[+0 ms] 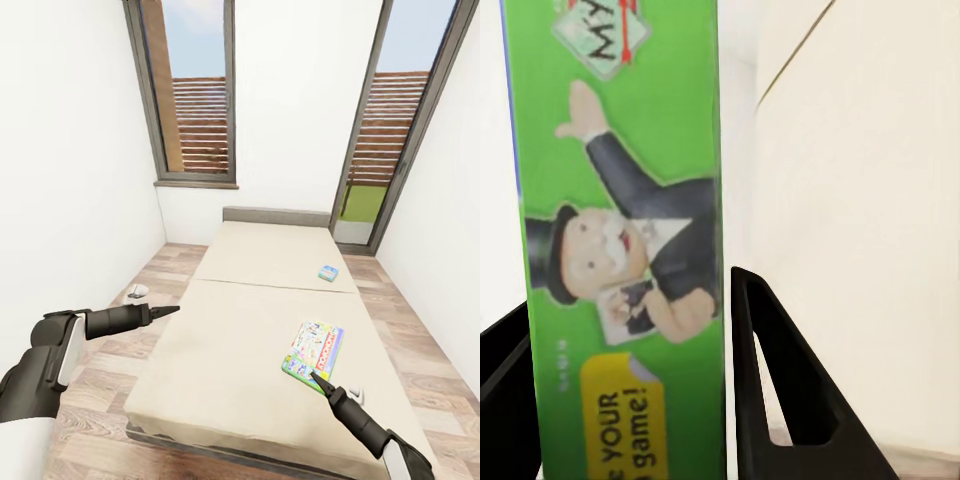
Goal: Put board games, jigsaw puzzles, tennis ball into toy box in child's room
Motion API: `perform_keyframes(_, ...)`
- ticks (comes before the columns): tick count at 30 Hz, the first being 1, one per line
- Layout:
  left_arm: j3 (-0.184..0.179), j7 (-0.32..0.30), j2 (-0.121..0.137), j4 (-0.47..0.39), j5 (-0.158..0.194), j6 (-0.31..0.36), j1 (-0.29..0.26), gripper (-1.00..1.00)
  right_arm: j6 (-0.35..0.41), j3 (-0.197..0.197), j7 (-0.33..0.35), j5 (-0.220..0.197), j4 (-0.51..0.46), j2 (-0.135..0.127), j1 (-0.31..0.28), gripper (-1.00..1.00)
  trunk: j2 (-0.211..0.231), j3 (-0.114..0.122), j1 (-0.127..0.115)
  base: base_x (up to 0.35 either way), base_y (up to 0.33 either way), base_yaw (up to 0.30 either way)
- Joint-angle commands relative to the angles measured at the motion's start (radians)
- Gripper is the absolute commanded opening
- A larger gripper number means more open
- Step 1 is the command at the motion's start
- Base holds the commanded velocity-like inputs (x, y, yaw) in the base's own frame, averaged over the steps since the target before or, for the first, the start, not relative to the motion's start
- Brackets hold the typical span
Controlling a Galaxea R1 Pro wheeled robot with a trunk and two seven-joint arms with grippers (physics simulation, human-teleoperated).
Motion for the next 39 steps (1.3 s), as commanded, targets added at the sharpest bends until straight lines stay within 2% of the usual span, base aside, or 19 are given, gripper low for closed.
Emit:
perform_keyframes(1,0.0,0.0,0.0,0.0,0.005,0.007,-0.001,1.0,0.007,-0.003,0.002,-0.002,-0.001,0.001,-0.001,-1.0,0.006,0.002,-0.004,0.0,0.0,0.286)
perform_keyframes(10,0.0,0.002,0.0,0.0,0.004,0.007,-0.001,1.0,0.007,-0.005,0.003,-0.007,0.0,0.002,-0.001,-1.0,0.069,0.03,-0.038,0.0,0.0,0.242)
perform_keyframes(18,0.0,0.002,0.0,0.003,0.002,0.007,-0.001,1.0,0.004,-0.005,0.003,-0.009,0.0,0.007,-0.001,-1.0,0.125,0.055,-0.069,0.0,0.0,0.021)
perform_keyframes(25,0.0,0.003,0.0,0.003,0.002,0.007,-0.001,1.0,-0.056,-0.002,0.002,-0.011,0.001,0.008,-0.001,-1.0,0.174,0.077,-0.096,0.0,0.0,0.001)
perform_keyframes(39,0.0,0.002,0.001,0.003,0.002,0.007,-0.001,1.0,-0.064,-0.002,0.002,-0.013,0.001,0.008,-0.001,-1.0,0.272,0.121,-0.15,0.0,0.0,0.0)
